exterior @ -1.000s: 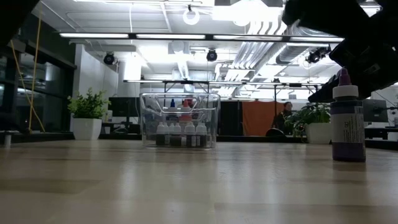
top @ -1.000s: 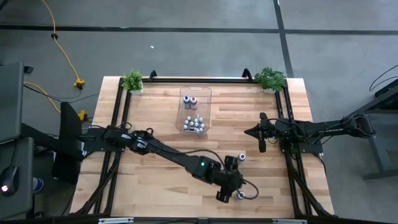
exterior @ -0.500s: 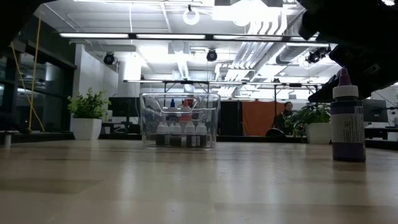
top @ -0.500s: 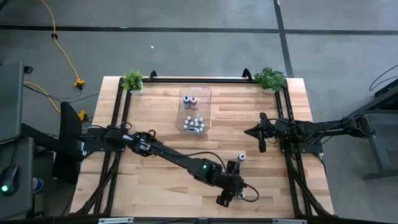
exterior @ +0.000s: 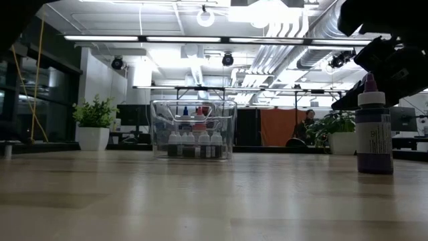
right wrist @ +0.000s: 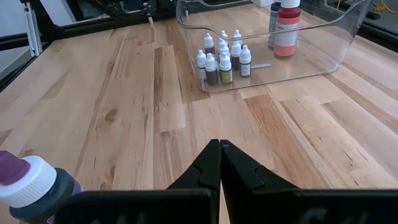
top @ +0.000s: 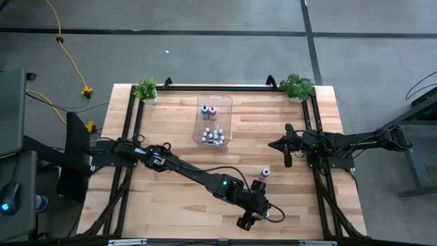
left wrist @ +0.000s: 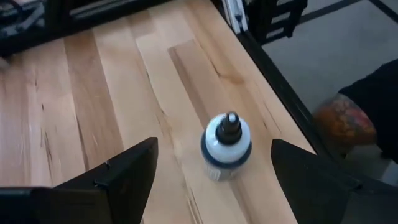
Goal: Pick & Place food coloring
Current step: Put the large black food coloring into the transparent bin
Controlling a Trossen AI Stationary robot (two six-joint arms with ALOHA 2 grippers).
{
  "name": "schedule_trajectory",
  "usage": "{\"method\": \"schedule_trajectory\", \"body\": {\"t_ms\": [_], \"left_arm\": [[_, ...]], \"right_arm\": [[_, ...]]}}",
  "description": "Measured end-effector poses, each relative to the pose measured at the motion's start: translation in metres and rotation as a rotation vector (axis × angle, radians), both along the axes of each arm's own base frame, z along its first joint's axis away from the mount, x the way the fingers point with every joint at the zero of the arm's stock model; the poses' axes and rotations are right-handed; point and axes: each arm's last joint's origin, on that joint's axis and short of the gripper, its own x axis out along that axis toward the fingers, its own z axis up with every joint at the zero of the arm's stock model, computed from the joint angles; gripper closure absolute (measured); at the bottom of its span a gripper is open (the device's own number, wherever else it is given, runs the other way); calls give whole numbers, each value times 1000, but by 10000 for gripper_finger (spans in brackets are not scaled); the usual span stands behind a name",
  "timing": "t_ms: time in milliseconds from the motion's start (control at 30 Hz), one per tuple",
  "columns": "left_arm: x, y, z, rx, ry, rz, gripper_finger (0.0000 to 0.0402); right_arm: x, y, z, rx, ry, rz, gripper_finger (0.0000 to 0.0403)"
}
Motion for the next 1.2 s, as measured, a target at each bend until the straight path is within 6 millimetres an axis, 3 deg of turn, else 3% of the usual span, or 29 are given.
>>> {"method": "schedule_trajectory", "body": {"t_ms": [400, 1067, 1200], "left_arm": [[7, -8, -18, -30, -29, -4, 95], [14, -11, -25, -94, -58, 17, 95], [14, -11, -25, -106, -54, 24, 110]], "right_arm": [[0, 0, 0, 0, 0, 1, 402], [0, 0, 0, 0, 0, 0, 402], [0, 0, 0, 0, 0, 0, 402]]}}
